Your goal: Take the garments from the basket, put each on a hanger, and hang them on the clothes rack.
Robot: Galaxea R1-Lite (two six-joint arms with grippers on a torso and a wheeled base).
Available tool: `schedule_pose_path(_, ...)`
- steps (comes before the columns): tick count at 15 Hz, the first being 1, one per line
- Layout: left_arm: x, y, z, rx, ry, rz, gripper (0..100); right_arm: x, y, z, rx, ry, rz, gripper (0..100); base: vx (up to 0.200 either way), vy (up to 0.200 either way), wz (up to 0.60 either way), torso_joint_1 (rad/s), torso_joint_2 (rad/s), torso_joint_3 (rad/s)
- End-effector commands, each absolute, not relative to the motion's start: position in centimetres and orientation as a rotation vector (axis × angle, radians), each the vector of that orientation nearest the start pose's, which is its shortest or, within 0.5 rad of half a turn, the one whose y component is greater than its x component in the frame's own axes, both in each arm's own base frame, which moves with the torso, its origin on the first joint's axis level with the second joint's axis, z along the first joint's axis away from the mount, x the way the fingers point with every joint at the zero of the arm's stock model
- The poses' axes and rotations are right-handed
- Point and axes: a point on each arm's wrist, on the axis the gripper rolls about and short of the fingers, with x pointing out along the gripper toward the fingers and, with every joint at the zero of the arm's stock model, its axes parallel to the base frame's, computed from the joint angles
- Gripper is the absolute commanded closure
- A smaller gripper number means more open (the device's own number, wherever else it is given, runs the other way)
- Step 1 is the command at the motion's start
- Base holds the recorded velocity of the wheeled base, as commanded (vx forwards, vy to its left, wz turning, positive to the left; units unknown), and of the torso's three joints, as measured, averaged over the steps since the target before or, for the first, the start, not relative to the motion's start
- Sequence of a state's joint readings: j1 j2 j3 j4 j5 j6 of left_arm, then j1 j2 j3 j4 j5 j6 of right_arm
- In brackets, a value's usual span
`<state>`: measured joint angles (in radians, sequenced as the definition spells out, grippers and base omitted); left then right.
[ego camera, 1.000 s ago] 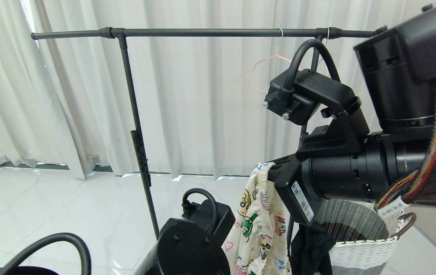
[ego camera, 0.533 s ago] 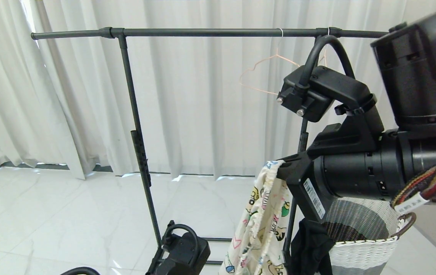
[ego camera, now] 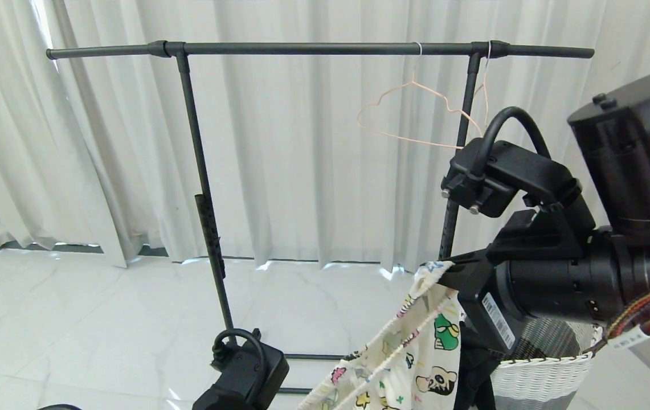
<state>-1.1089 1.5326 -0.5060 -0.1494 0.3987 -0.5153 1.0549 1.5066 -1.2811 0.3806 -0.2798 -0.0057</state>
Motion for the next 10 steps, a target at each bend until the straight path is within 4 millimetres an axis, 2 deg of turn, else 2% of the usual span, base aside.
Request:
schedule_pose_path(1,9.9,-17.8,12.7,0.136,0.708,-0.478,100,12.3,19.2,27.4,-0.385,0.490,0.725,100,0.000,0.000,0.00,0.000,0.00,0.000)
schedule_pose_path(4,9.7,-16.0,15.5,0.172,0.579,-0.530,100,10.9,16.2,26.8,-0.389,0.504,0.703,100,0.000,0.000,0.00,0.000,0.00,0.000)
schedule_pose_path(7,11.7,-16.0,19.9,0.146,0.441,-0.522,100,8.9,13.0,27.6,-0.389,0.499,0.708,100,0.000,0.000,0.00,0.000,0.00,0.000)
schedule_pose_path(10,13.7,-16.4,25.4,0.127,0.401,-0.496,100,9.6,13.3,30.4,-0.328,0.426,0.686,100,0.000,0.000,0.00,0.000,0.00,0.000)
